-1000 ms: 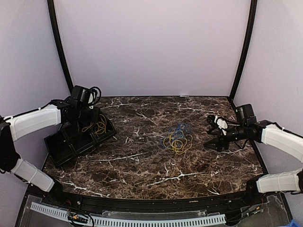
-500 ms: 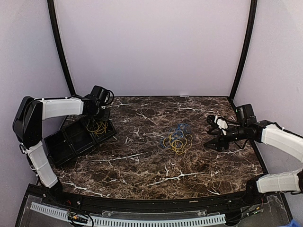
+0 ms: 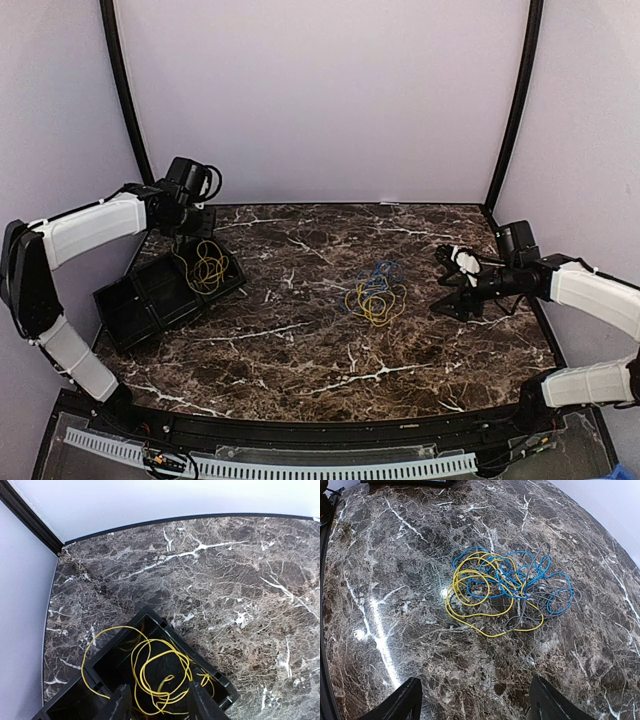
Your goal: Untangle the cables
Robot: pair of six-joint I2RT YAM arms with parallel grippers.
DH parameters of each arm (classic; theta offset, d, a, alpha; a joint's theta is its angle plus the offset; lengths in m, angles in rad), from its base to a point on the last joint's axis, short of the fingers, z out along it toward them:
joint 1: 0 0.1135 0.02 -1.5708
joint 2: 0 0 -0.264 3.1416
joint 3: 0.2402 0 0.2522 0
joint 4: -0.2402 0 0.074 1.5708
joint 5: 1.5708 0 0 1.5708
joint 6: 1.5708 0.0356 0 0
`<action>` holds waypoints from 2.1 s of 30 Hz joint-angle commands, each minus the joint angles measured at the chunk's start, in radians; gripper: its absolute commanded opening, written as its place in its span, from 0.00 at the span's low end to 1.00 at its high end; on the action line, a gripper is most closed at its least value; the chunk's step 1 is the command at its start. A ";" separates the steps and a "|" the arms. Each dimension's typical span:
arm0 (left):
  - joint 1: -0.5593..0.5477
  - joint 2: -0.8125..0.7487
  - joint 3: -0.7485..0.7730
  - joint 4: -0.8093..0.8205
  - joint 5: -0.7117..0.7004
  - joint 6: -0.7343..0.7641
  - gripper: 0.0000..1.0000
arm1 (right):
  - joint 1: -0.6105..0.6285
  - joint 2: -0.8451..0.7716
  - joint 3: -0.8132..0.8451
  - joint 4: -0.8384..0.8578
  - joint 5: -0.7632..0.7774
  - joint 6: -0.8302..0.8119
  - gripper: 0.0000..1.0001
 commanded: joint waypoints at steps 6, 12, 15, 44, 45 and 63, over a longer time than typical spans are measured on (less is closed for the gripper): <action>0.018 -0.219 -0.154 -0.065 0.007 -0.093 0.66 | -0.003 0.011 0.024 0.002 0.001 -0.013 0.75; 0.158 -0.205 -0.221 -0.026 0.099 -0.180 0.69 | -0.002 -0.002 0.022 0.000 -0.005 -0.015 0.75; 0.206 -0.179 -0.233 0.031 0.144 -0.183 0.69 | -0.003 -0.005 0.024 -0.005 -0.006 -0.017 0.75; 0.443 0.013 -0.236 0.275 0.591 -0.242 0.25 | -0.003 -0.005 0.025 -0.006 0.010 -0.011 0.75; 0.443 0.016 -0.237 0.276 0.595 -0.245 0.23 | -0.004 -0.007 0.025 -0.007 0.010 -0.011 0.75; 0.271 -0.066 -0.364 0.440 0.544 -0.252 0.00 | -0.003 -0.009 0.025 -0.008 0.010 -0.016 0.75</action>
